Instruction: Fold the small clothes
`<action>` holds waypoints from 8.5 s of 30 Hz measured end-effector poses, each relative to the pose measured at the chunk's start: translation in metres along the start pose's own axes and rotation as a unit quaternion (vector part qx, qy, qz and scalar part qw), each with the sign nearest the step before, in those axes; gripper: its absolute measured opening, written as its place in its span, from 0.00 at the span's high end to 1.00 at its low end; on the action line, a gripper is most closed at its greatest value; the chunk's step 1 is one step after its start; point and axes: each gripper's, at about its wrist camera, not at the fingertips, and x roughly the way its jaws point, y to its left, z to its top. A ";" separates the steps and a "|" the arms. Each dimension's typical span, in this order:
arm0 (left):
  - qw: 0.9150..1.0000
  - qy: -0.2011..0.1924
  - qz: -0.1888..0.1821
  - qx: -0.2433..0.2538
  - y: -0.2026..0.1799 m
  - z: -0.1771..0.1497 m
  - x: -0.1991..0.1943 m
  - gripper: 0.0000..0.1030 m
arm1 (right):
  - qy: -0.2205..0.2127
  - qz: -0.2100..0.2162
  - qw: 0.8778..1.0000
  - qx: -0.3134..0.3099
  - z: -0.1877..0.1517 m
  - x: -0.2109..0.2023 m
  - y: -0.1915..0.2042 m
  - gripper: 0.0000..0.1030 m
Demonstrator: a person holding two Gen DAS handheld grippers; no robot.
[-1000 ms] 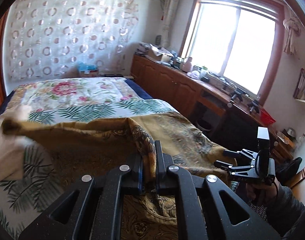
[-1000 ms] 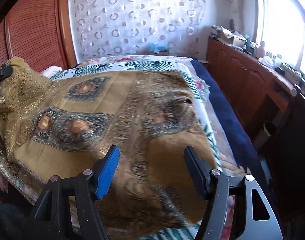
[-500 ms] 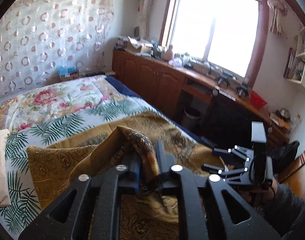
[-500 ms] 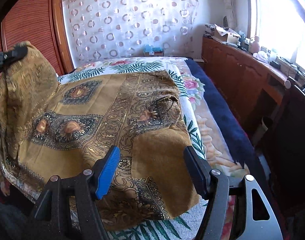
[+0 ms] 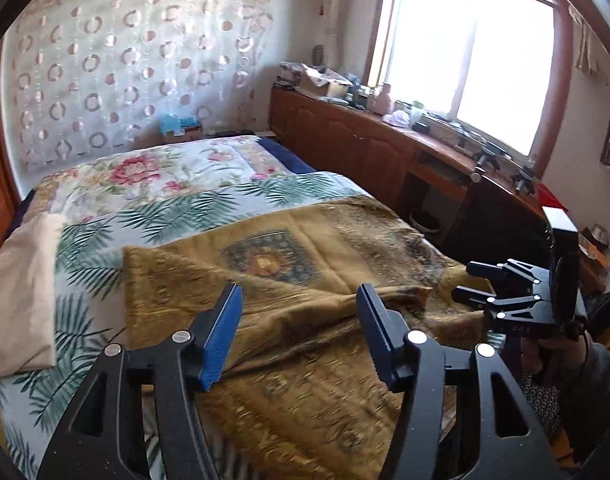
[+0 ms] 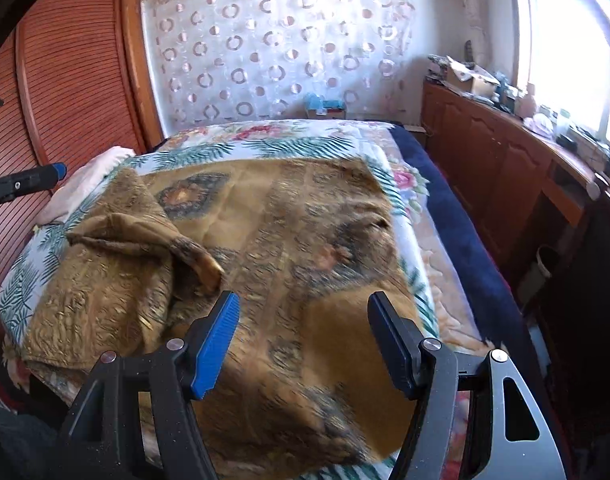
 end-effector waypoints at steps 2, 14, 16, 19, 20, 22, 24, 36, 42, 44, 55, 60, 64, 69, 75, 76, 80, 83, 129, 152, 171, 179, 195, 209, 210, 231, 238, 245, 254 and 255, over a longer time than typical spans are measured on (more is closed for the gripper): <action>1.000 -0.002 0.018 -0.004 0.010 -0.008 -0.008 0.42 | 0.000 0.014 1.000 -0.006 0.004 0.003 0.008 0.33; 0.996 -0.002 0.075 -0.040 0.056 -0.042 -0.029 0.42 | 0.045 0.094 0.990 -0.099 0.034 0.061 0.065 0.33; 0.996 -0.004 0.076 -0.044 0.061 -0.044 -0.032 0.42 | 0.058 0.096 0.987 -0.112 0.037 0.072 0.069 0.33; 0.996 -0.005 0.077 -0.051 0.067 -0.048 -0.033 0.42 | 0.069 0.095 0.984 -0.133 0.040 0.083 0.075 0.34; 0.996 -0.005 0.077 -0.054 0.068 -0.049 -0.033 0.42 | 0.070 0.094 0.984 -0.136 0.043 0.085 0.076 0.35; 0.995 -0.004 0.076 -0.058 0.070 -0.050 -0.032 0.42 | 0.066 0.096 0.983 -0.141 0.047 0.085 0.080 0.58; 0.995 -0.003 0.074 -0.060 0.070 -0.052 -0.030 0.42 | 0.059 0.099 0.982 -0.149 0.047 0.082 0.082 0.82; 0.996 -0.004 0.063 -0.059 0.066 -0.055 -0.032 0.42 | -0.053 0.103 0.987 -0.116 0.051 0.020 0.066 0.95; 0.997 -0.009 0.058 -0.056 0.060 -0.053 -0.034 0.41 | -0.074 0.076 0.990 -0.094 0.036 -0.011 0.041 0.95; 0.997 -0.009 0.055 -0.052 0.057 -0.052 -0.033 0.41 | -0.073 0.063 0.991 -0.090 0.027 -0.017 0.034 0.95; 0.998 -0.011 0.054 -0.034 0.042 -0.048 -0.029 0.41 | -0.004 -0.012 0.997 -0.075 -0.004 0.002 0.021 0.95; 0.998 -0.012 0.059 -0.027 0.039 -0.046 -0.029 0.37 | 0.007 -0.016 0.998 -0.066 -0.002 0.006 0.028 0.95; 0.998 -0.014 0.059 -0.026 0.038 -0.047 -0.029 0.28 | 0.008 -0.020 0.998 -0.063 0.001 -0.005 0.024 0.85; 0.998 -0.015 0.058 -0.027 0.038 -0.047 -0.028 0.23 | 0.000 -0.033 0.997 -0.068 -0.002 -0.025 0.015 0.81; 0.997 -0.023 0.073 -0.031 0.040 -0.047 -0.027 0.20 | -0.026 -0.004 0.996 -0.091 0.008 -0.031 0.033 0.48; 0.996 -0.025 0.080 -0.033 0.041 -0.047 -0.027 0.20 | -0.027 0.002 0.995 -0.095 0.009 -0.029 0.035 0.48; 0.996 -0.021 0.081 -0.041 0.047 -0.050 -0.024 0.20 | -0.022 0.047 0.991 -0.125 0.019 -0.012 0.064 0.48; 0.995 -0.018 0.085 -0.042 0.049 -0.051 -0.023 0.20 | -0.005 0.079 0.986 -0.147 0.024 0.007 0.088 0.48; 0.997 0.009 0.063 -0.049 0.043 -0.065 -0.009 0.20 | 0.022 -0.070 0.996 -0.051 0.110 0.120 -0.004 0.77; 0.998 0.025 0.051 -0.033 0.023 -0.063 0.004 0.20 | 0.044 -0.003 0.996 -0.077 0.030 0.067 -0.034 0.96; 0.998 0.034 0.042 -0.024 0.019 -0.048 0.025 0.20 | 0.052 -0.021 0.996 -0.065 0.014 0.048 -0.031 0.52; 0.998 0.029 0.054 -0.008 0.025 -0.007 0.055 0.20 | 0.033 -0.014 0.998 -0.056 0.049 0.073 -0.039 0.48; 0.994 0.076 0.068 -0.026 0.049 0.030 0.132 0.20 | 0.081 0.031 0.995 -0.059 0.070 0.173 -0.063 0.48; 0.991 0.103 0.072 -0.042 0.070 0.046 0.171 0.20 | 0.074 0.038 0.994 -0.064 0.075 0.188 -0.064 0.48; 0.991 0.104 0.070 -0.043 0.071 0.047 0.173 0.20 | 0.074 0.039 0.994 -0.063 0.075 0.188 -0.064 0.48; 0.993 0.083 -0.010 -0.078 0.067 0.054 0.161 0.94 | 0.058 0.070 0.994 -0.061 0.075 0.177 -0.057 0.92; 0.999 -0.012 -0.015 -0.047 0.034 0.076 0.082 0.95 | -0.033 0.069 0.995 -0.066 0.091 0.112 -0.038 0.92; 0.993 -0.117 -0.012 -0.026 0.011 0.095 -0.020 0.95 | -0.126 0.061 0.987 -0.078 0.099 0.032 -0.012 0.93; 0.977 -0.214 0.012 -0.001 -0.013 0.101 -0.144 0.95 | -0.234 0.065 0.965 -0.102 0.103 -0.091 0.035 0.93; 0.974 -0.224 0.016 0.003 -0.014 0.101 -0.156 0.95 | -0.245 0.065 0.961 -0.108 0.104 -0.106 0.041 0.93</action>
